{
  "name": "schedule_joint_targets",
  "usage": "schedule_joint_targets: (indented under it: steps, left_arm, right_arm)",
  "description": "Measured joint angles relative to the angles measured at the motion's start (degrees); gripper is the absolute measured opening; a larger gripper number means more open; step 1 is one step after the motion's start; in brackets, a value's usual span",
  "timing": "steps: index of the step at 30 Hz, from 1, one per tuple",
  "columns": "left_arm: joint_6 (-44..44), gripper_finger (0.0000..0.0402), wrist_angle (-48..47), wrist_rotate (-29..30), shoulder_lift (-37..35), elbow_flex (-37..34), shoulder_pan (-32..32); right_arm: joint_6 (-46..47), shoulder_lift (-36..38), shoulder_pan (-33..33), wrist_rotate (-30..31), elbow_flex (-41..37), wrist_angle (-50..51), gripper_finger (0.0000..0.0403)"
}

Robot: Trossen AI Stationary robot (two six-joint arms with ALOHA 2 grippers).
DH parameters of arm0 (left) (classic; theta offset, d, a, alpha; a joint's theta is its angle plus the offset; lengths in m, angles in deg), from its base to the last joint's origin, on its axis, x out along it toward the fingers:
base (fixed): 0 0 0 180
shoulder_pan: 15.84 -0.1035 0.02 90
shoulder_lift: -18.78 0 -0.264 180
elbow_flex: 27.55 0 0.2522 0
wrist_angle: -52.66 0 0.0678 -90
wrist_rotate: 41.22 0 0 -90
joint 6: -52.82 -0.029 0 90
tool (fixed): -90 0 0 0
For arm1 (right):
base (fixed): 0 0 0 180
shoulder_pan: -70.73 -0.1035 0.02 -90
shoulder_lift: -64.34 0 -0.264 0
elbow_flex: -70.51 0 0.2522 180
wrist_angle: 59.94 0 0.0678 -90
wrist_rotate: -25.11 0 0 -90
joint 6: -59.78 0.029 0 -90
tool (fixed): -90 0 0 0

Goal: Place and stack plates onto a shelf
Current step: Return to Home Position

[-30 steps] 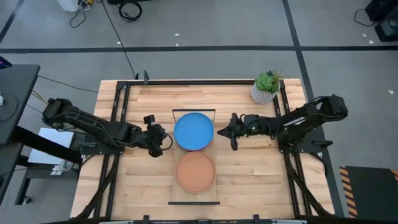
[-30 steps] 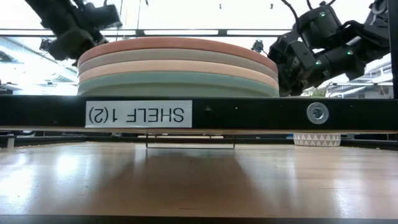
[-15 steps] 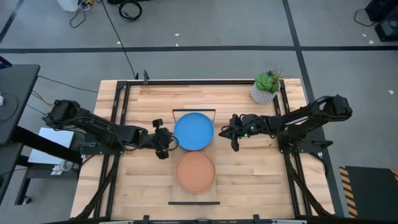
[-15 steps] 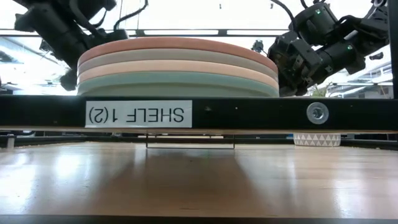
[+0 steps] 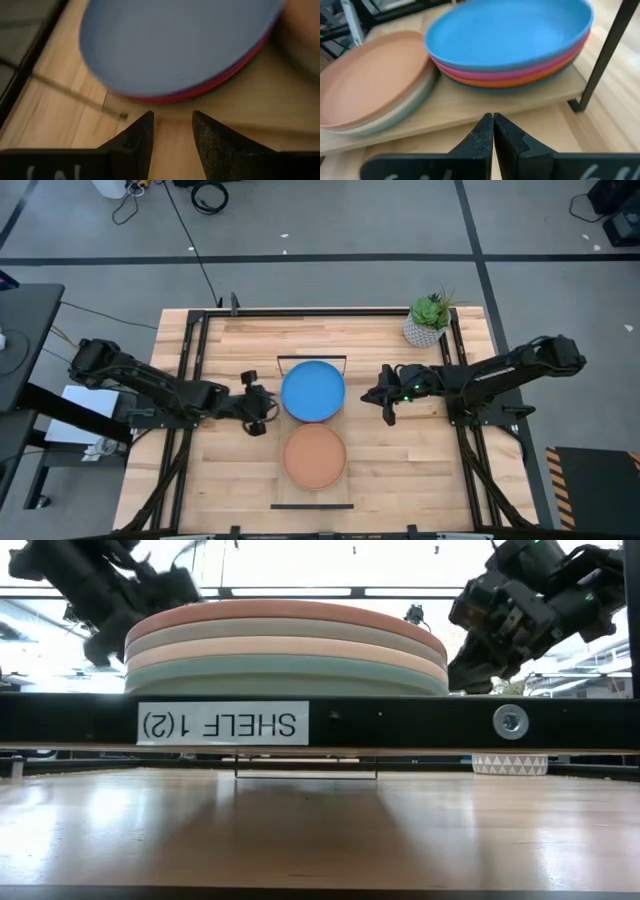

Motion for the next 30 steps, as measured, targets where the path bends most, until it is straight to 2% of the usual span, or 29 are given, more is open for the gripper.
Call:
schedule_joint_targets:
  steps: [7, 13, 17, 25, 30]
  left_arm:
    - [-6.4, 0.0141, 25.0, -1.7, -9.9, -15.2, 0.5]
    - [-9.1, 0.0141, 39.1, -1.7, -16.9, -25.4, -0.1]
    - [-9.6, 0.0141, 41.4, -1.8, -21.8, -28.2, -0.1]
    - [-15.0, 0.0141, 44.7, -1.8, -30.0, -32.2, 0.2]
    - [-15.1, 0.0141, 43.3, -3.6, -33.7, -32.3, 0.9]
  right_arm:
    - [-3.2, 7.9, 0.2, 3.4, -1.2, -0.3, 0.0020]
    - [-4.2, 13.9, 4.0, -3.0, -1.5, 2.3, 0.0020]
    - [-5.7, 18.0, 7.7, -5.5, -1.5, 4.8, 0.0020]
    - [-6.3, 27.4, 15.8, -5.0, -1.5, 13.2, 0.0020]
    - [-6.2, 34.2, 19.2, -8.6, -1.5, 18.6, 0.0020]
